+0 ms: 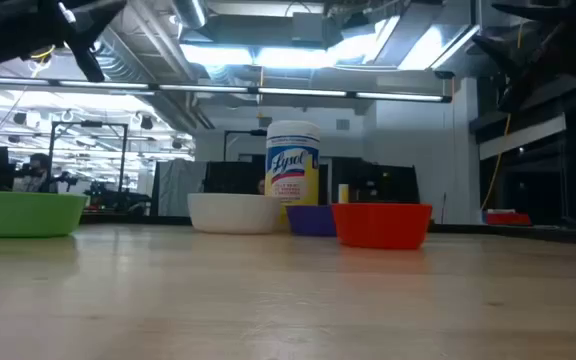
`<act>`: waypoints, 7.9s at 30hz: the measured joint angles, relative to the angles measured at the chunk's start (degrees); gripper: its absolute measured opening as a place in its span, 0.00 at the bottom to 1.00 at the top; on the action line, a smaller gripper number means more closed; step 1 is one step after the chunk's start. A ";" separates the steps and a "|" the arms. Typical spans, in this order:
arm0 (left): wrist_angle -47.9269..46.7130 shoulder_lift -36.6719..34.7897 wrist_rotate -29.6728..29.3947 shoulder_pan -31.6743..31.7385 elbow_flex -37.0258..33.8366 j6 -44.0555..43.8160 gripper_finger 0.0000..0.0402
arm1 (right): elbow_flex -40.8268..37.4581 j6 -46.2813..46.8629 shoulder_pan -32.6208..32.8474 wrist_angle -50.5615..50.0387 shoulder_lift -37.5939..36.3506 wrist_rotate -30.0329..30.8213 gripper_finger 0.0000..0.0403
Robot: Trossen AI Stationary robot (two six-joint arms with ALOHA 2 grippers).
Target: Nest bowls inside each other
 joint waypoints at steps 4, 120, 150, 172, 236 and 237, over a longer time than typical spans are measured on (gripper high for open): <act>0.18 0.02 -7.07 0.06 0.00 -3.19 0.18 | 0.00 2.46 0.00 2.24 0.00 6.47 0.50; -96.95 73.09 -14.42 -8.20 111.71 29.91 0.14 | 90.07 -56.15 -41.83 -90.89 117.92 -10.68 0.44; -96.95 73.09 -14.35 -8.20 111.71 29.00 0.14 | 88.87 -53.35 -41.13 -89.68 117.92 -10.63 0.02; -105.12 73.09 -20.04 -8.20 111.69 28.54 0.07 | 88.87 -46.13 -32.77 -93.34 110.33 -6.92 0.00; -122.89 68.00 -36.60 -17.31 111.50 10.90 0.05 | 125.04 -16.53 -14.95 -70.76 129.11 -21.51 0.00; -122.90 68.00 -36.89 -17.31 111.49 10.96 0.05 | 125.04 -16.54 -15.16 -70.49 129.11 -21.78 0.00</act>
